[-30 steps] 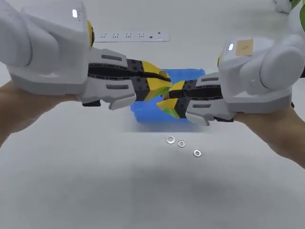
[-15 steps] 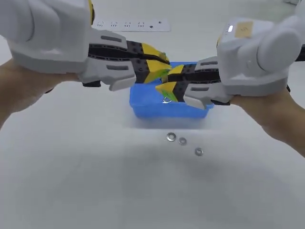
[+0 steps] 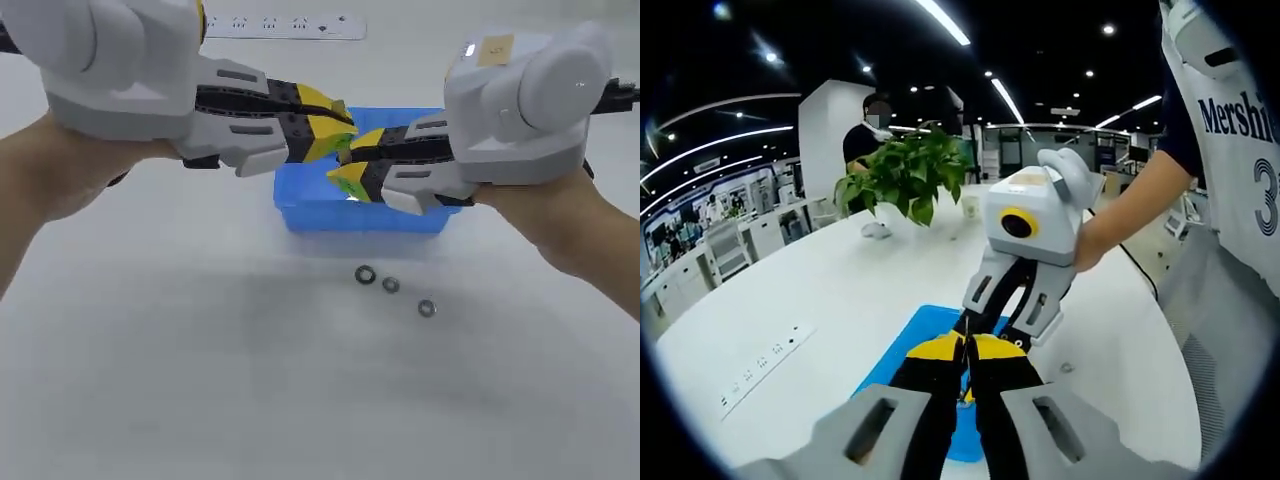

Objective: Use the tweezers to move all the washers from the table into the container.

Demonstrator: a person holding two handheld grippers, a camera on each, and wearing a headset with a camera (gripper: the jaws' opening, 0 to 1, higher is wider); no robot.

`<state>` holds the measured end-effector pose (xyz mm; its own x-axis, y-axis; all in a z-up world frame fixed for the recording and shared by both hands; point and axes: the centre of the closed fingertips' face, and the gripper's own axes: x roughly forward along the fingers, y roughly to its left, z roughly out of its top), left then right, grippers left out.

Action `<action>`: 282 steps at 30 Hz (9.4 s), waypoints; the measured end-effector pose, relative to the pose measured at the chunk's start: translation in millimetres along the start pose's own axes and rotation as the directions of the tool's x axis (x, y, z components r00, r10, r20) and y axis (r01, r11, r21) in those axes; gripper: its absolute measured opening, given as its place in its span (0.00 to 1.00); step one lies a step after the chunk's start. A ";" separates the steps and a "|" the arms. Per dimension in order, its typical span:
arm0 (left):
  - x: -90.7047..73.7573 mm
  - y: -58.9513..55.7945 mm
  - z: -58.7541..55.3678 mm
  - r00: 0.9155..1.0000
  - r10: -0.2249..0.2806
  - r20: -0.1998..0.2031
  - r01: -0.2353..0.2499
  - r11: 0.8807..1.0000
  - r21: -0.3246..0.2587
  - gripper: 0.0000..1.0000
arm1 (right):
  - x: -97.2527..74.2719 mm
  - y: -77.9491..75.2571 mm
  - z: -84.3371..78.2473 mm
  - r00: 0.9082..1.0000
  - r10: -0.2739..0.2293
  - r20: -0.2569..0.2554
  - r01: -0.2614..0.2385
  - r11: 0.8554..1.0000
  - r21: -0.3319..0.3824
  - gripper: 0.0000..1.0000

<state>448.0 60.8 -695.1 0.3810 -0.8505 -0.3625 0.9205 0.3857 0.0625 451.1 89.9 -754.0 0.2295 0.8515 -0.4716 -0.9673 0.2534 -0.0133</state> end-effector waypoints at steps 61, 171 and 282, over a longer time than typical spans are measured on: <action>-8.1 -39.0 45.2 1.000 -0.016 0.022 0.016 1.000 0.016 0.07 | -38.6 17.6 23.0 1.000 -0.024 0.000 0.024 0.999 -0.041 0.12; 1.2 -96.9 -20.6 0.984 -0.170 -0.059 0.163 0.981 -0.106 0.07 | -29.0 84.9 -49.8 0.989 0.105 -0.107 -0.106 0.994 0.001 0.12; 40.8 -8.8 9.1 0.984 -0.170 -0.046 0.174 0.980 0.094 0.07 | -20.1 -20.6 -20.5 0.997 -0.014 -0.076 0.010 0.999 -0.042 0.11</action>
<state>456.3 19.4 -702.0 0.2148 -0.8863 -0.4103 0.9766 0.1970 0.0856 464.2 58.2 -762.3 0.2337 0.8105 -0.5371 -0.9685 0.2428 -0.0551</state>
